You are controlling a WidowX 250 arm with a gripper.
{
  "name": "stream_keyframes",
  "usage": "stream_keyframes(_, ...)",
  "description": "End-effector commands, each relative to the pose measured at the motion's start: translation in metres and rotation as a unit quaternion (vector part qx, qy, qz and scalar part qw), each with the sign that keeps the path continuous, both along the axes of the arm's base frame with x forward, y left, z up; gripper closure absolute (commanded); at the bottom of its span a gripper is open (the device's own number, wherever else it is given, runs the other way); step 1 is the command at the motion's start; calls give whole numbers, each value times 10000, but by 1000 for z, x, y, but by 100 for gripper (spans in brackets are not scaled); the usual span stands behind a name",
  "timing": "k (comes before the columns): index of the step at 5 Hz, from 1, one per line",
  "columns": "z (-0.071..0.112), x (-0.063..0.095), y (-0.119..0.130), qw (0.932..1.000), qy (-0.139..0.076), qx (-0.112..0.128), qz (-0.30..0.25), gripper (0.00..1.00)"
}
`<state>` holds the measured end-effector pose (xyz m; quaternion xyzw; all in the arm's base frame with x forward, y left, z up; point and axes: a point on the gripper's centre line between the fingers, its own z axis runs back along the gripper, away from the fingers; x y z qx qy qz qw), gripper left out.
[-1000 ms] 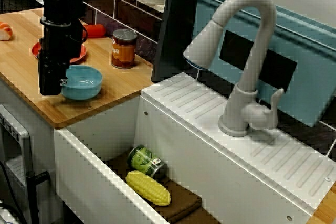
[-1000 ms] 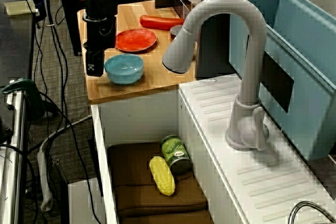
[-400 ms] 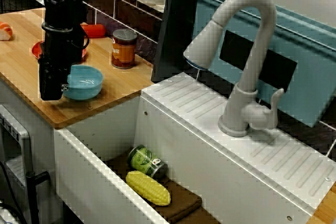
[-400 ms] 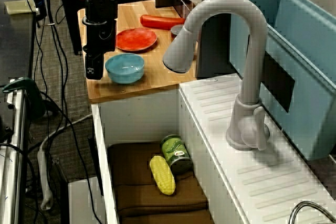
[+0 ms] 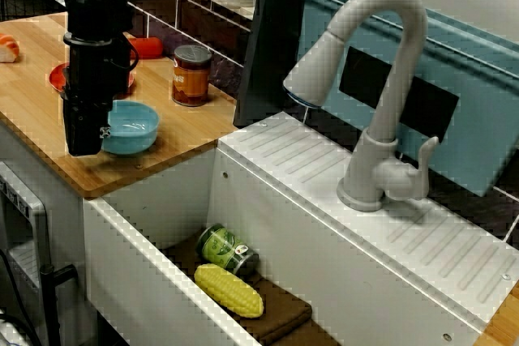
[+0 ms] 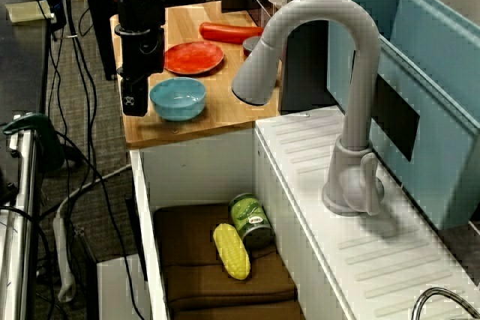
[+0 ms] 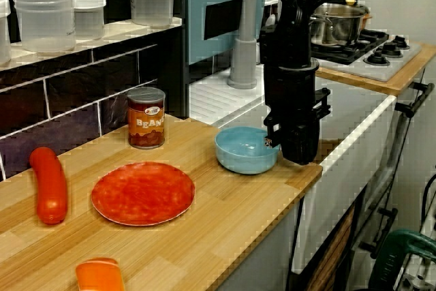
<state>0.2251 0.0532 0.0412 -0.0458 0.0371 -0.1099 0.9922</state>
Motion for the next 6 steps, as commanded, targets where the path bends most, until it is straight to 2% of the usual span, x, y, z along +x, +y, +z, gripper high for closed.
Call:
stream_keyframes(1,8,9,2,9995,-239,-178,71,100)
stream_keyframes(2,7,19,4,9982,-204,-526,189,100)
stream_keyframes(3,7,29,9,9961,-194,-770,383,100)
stream_keyframes(6,10,42,16,9939,-157,-931,569,100)
